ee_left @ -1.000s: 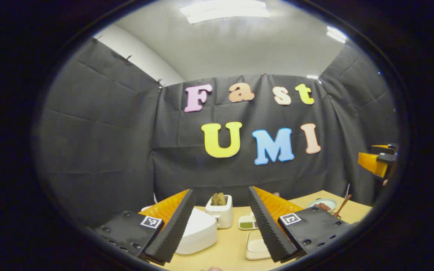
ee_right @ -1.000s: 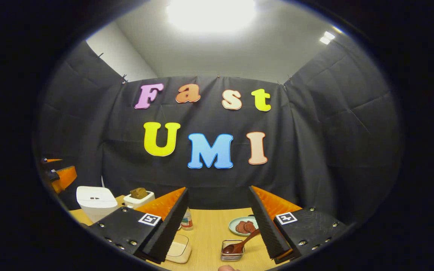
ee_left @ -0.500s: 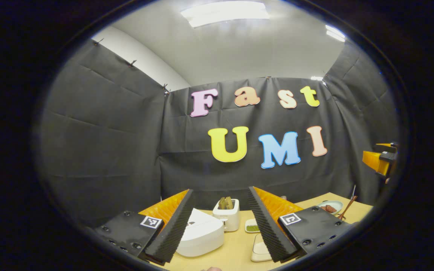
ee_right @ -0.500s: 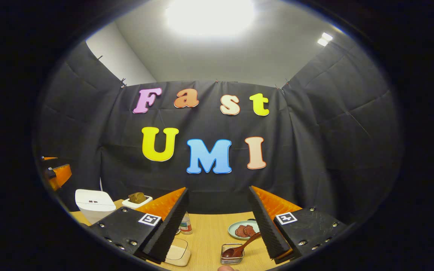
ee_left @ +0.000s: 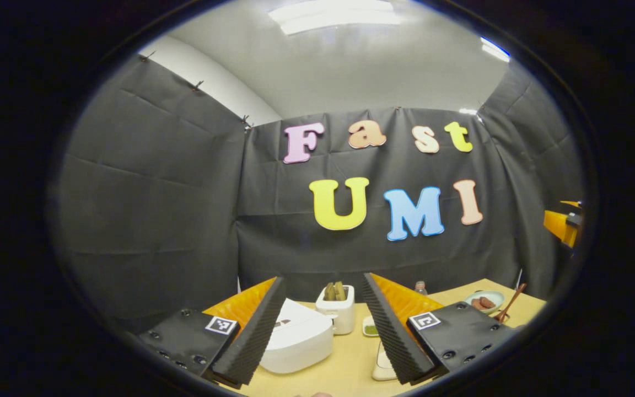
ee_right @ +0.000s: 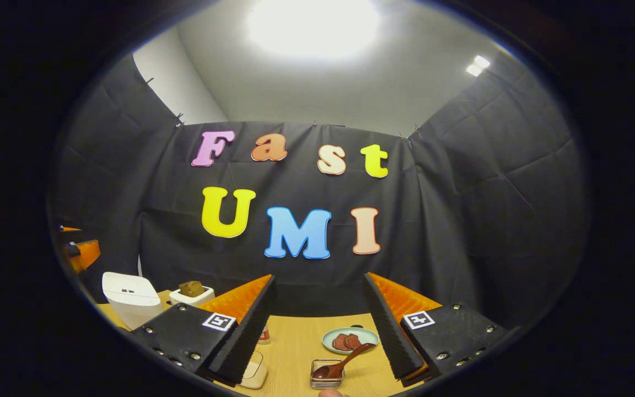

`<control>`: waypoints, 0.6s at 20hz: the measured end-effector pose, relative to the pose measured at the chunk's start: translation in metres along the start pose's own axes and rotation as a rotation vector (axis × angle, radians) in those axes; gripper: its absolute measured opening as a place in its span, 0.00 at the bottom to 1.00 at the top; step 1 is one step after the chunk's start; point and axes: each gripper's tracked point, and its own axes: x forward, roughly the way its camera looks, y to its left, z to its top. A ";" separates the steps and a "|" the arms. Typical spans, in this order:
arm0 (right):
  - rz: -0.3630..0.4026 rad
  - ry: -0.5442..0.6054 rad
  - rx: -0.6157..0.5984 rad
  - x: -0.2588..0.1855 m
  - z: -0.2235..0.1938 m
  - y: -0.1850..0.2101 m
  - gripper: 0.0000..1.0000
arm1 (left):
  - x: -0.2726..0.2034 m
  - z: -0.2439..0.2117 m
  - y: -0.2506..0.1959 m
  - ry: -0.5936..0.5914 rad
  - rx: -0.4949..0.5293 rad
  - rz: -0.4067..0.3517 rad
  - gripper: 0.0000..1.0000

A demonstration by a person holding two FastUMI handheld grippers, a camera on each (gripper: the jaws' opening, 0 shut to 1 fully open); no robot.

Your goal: Close the left gripper, press the button to open the rice cooker; take a wooden spoon from the chopstick holder with the right hand, scoop a spoonful of rice and pour it into the rice cooker, then put the wooden spoon back into the chopstick holder.

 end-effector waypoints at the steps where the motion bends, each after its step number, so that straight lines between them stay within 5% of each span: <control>1: -0.003 0.002 -0.003 0.000 0.000 -0.001 0.95 | 0.002 -0.001 0.001 -0.001 -0.003 -0.001 0.98; 7: -0.001 -0.002 -0.016 0.004 0.002 0.007 0.95 | 0.009 -0.005 -0.001 0.004 0.001 -0.044 0.93; 8: 0.001 0.003 -0.017 0.003 0.001 0.010 0.95 | 0.009 -0.003 0.003 0.003 -0.001 -0.041 0.89; 9: 0.003 0.007 -0.017 0.003 -0.001 0.012 0.95 | 0.010 -0.003 0.003 0.001 -0.005 -0.042 0.75; 12: 0.006 0.017 -0.017 -0.001 -0.005 0.015 0.95 | 0.010 -0.001 0.015 -0.004 0.001 -0.023 0.63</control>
